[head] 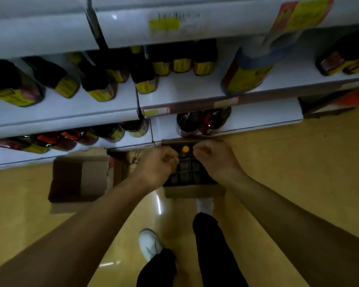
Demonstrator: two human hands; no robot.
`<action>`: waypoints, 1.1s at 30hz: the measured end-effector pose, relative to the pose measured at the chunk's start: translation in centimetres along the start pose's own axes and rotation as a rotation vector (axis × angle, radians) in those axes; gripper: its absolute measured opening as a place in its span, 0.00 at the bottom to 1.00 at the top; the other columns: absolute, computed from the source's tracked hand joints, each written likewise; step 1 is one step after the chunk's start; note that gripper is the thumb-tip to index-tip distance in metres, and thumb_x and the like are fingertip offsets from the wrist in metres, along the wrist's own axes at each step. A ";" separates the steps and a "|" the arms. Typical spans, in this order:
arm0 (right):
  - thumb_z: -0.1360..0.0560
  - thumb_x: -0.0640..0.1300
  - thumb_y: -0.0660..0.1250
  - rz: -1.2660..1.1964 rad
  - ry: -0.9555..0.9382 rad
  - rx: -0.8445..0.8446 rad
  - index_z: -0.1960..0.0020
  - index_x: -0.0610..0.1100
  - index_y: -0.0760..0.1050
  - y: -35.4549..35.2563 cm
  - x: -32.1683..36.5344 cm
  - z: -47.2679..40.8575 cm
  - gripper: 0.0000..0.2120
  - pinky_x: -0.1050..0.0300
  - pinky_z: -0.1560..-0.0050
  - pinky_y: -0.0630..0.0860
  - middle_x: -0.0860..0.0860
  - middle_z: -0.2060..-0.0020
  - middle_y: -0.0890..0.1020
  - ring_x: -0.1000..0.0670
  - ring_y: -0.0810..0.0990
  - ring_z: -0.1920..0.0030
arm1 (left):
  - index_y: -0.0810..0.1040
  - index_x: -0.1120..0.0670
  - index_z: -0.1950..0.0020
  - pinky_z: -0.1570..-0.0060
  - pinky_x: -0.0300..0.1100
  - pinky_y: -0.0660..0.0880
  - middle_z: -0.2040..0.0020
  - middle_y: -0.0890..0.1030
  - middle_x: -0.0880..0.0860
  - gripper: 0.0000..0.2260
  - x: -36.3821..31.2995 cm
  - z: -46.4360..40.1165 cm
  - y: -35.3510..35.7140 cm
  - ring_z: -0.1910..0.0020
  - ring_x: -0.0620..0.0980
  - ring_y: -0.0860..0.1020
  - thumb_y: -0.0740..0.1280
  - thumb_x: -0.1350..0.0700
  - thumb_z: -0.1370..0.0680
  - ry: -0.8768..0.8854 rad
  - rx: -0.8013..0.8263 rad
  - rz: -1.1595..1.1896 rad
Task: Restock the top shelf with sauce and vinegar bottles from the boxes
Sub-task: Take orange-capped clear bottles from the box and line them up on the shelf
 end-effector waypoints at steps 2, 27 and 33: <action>0.19 0.46 0.61 0.049 0.028 0.042 0.45 0.46 0.80 2.3 -2.5 -1.5 0.09 0.55 0.48 0.75 0.52 0.52 0.80 0.53 0.77 0.53 | 0.80 0.54 0.47 0.56 0.30 0.72 0.49 0.80 0.53 0.06 2.6 -1.4 1.6 0.49 0.49 0.78 0.65 0.61 0.20 -0.048 0.019 0.062; 0.21 0.40 0.61 0.489 -0.198 0.151 0.42 0.40 0.71 22.1 -16.0 -23.0 0.09 0.45 0.54 0.74 0.44 0.51 0.76 0.43 0.75 0.51 | 0.80 0.55 0.40 0.48 0.35 0.75 0.42 0.81 0.53 0.10 21.1 -18.0 11.3 0.45 0.50 0.79 0.64 0.59 0.19 -0.201 -0.084 0.133; 0.20 0.40 0.58 0.546 -0.182 0.209 0.63 0.52 0.55 23.8 -16.6 -25.2 0.17 0.60 0.68 0.56 0.55 0.67 0.63 0.53 0.65 0.66 | 0.80 0.55 0.42 0.63 0.25 0.72 0.47 0.82 0.52 0.08 22.3 -19.0 11.7 0.52 0.49 0.80 0.64 0.61 0.20 -0.195 -0.111 0.175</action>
Point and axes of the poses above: each hand's wrist, its own z-axis away from the middle knuckle, its own y-axis out of the palm, x = y × z, the point moved 2 cm from there along -z, towards the middle knuckle
